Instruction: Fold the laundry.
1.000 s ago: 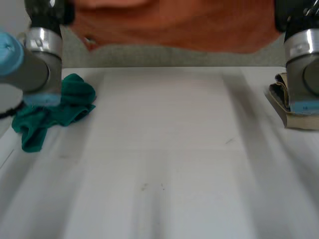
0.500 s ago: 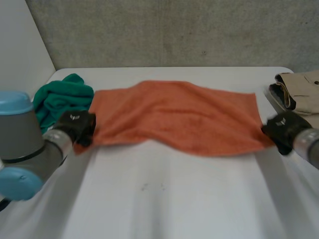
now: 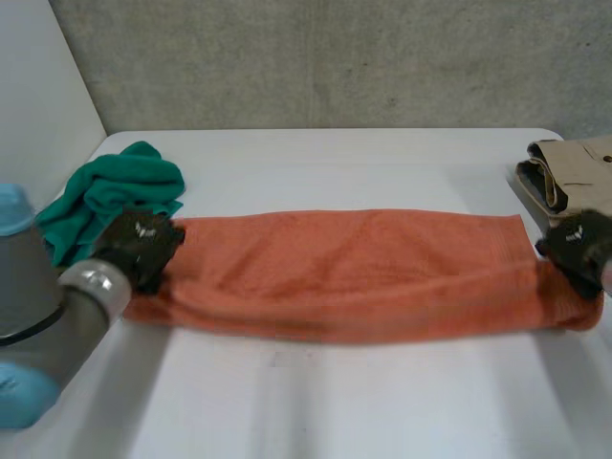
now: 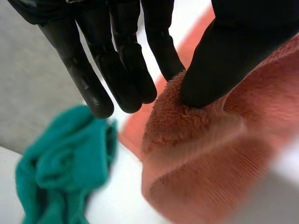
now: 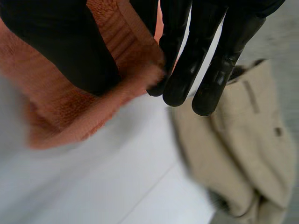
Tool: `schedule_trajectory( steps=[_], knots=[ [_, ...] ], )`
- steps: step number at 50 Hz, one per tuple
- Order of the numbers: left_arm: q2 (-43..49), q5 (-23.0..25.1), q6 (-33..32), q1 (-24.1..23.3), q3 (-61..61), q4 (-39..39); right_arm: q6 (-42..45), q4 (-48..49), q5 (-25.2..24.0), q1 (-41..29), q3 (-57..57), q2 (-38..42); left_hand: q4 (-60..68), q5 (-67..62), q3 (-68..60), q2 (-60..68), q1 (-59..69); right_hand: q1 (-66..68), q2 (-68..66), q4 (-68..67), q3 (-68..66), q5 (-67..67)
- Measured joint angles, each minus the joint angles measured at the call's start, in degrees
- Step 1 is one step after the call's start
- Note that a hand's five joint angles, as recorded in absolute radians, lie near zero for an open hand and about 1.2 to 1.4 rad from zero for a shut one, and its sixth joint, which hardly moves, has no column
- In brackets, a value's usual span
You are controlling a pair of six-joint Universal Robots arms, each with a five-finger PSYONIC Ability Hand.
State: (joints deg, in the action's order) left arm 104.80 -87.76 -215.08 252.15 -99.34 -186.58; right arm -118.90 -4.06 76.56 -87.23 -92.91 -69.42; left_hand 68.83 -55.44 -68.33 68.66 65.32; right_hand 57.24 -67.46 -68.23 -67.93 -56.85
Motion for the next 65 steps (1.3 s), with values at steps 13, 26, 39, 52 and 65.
schedule_trajectory(
  steps=[13, 26, 39, 52, 65],
  knots=[
    [23.92, -10.82, 3.6, -2.61, 21.28, -16.82, -3.79, 19.99, 6.63, -6.41, 13.42, 17.49, 0.0, 0.0, 0.0, 0.01, 0.0, 0.0, -0.01, 0.0, 0.0, 0.0],
    [40.15, -8.32, 3.28, -3.8, 37.68, -24.23, -2.65, 31.05, 9.81, -9.4, 30.21, 34.36, -27.93, 26.91, 27.36, -29.03, -31.29, -16.98, 17.45, 16.15, 17.41, 15.37],
    [30.94, -4.82, 4.11, -7.31, 29.91, -27.67, -11.45, 29.3, 12.78, -10.64, 23.15, 23.72, -57.14, 52.83, 56.1, -56.88, -54.17, -45.58, 54.75, 54.77, 55.47, 53.03],
    [12.8, -4.83, 7.85, -7.25, 10.47, -26.83, -25.46, 5.75, 0.16, -3.87, 12.41, 5.93, -57.14, 52.83, 56.1, -56.88, -54.17, -45.58, 54.75, 54.77, 55.48, 53.03],
    [7.84, -4.29, 11.45, -7.17, -0.5, -27.6, -25.92, 3.55, -1.62, 0.48, 7.19, 9.64, -57.14, 52.83, 56.1, -56.88, -54.17, -45.58, 54.75, 54.77, 55.48, 53.03]
  ],
)
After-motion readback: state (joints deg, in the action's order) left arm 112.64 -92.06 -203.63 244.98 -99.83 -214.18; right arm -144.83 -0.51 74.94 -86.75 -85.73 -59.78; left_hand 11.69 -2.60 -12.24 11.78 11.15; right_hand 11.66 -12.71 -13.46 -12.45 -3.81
